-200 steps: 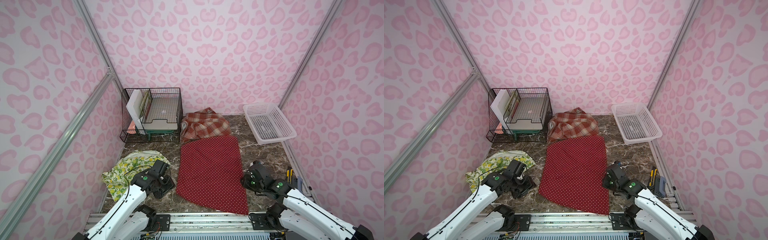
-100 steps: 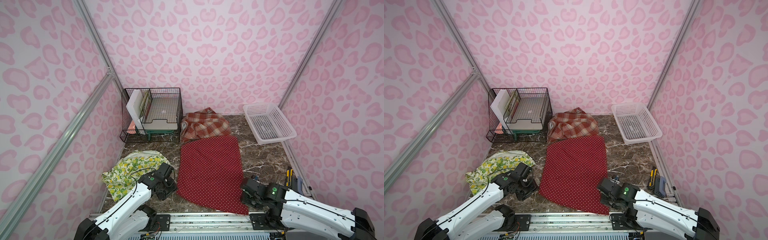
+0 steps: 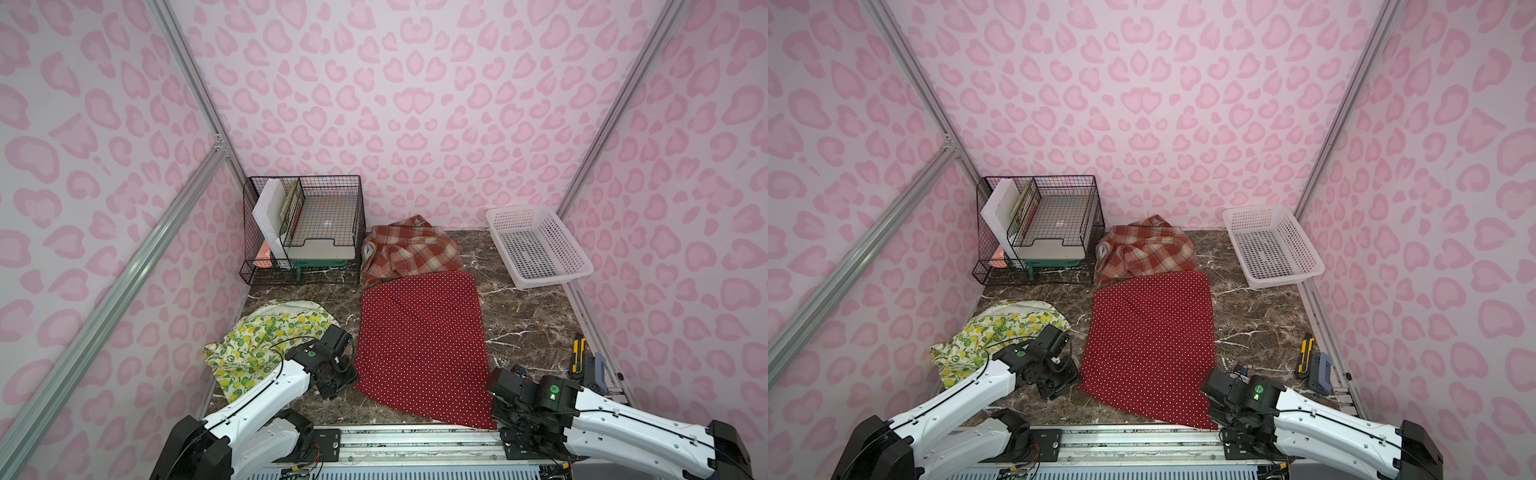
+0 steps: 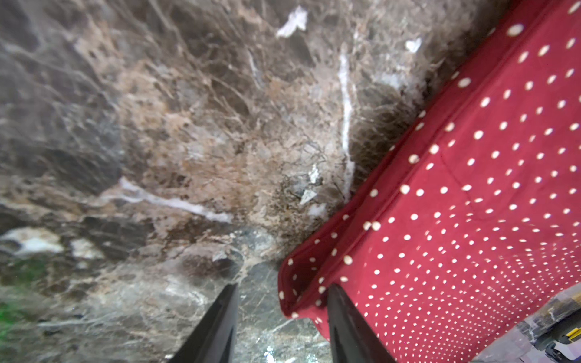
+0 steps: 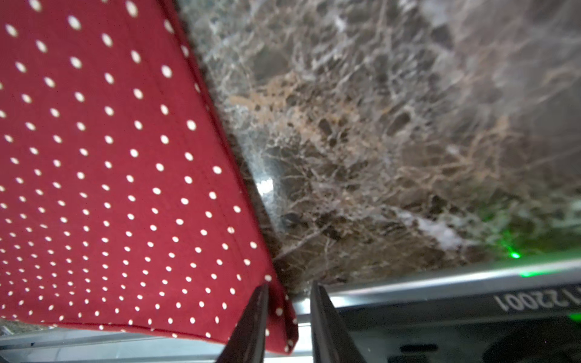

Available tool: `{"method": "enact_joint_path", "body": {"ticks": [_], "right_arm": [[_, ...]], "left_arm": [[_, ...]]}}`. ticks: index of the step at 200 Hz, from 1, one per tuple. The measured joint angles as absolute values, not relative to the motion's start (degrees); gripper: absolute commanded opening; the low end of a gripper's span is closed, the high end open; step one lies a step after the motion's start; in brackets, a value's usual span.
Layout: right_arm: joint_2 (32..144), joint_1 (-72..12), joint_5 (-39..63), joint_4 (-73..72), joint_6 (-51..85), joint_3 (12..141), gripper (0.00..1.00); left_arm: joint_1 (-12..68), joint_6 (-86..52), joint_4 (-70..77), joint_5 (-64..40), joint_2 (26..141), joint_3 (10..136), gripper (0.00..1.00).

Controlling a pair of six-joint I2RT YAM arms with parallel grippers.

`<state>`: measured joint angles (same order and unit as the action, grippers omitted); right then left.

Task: Roll up the skirts
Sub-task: Fold the skirt at the center of the board.

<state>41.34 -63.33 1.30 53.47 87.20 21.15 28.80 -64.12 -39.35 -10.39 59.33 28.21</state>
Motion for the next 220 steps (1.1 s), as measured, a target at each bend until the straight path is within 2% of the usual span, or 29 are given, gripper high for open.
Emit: {"method": "enact_joint_path", "body": {"ticks": [34,56,78,105,122,143,220], "right_arm": [[39.79,-63.75,3.84,52.93,87.18,20.56,0.31],[39.09,-64.16,5.43,52.07,87.15,20.10,0.30],[39.00,-64.42,6.46,50.83,87.13,19.31,0.28],[39.13,-64.55,6.79,49.43,86.87,18.59,0.14],[38.79,-64.60,6.85,49.39,86.85,18.41,0.09],[37.47,-64.64,6.83,49.65,86.78,18.39,0.00],[33.08,-64.64,5.10,52.88,88.23,20.60,0.00]], "left_arm": [[28.95,-64.05,-38.02,-9.91,60.90,27.55,0.32],[29.08,-63.90,-37.17,-9.74,62.19,27.07,0.29],[29.28,-63.72,-36.23,-9.80,64.01,27.62,0.20],[29.89,-62.98,-35.22,-9.93,65.95,28.32,0.09],[30.24,-62.89,-34.83,-9.91,65.87,28.25,0.00],[30.39,-62.87,-34.76,-9.58,64.69,27.73,0.00],[30.79,-62.98,-38.57,-7.62,58.67,29.06,0.00]]}}
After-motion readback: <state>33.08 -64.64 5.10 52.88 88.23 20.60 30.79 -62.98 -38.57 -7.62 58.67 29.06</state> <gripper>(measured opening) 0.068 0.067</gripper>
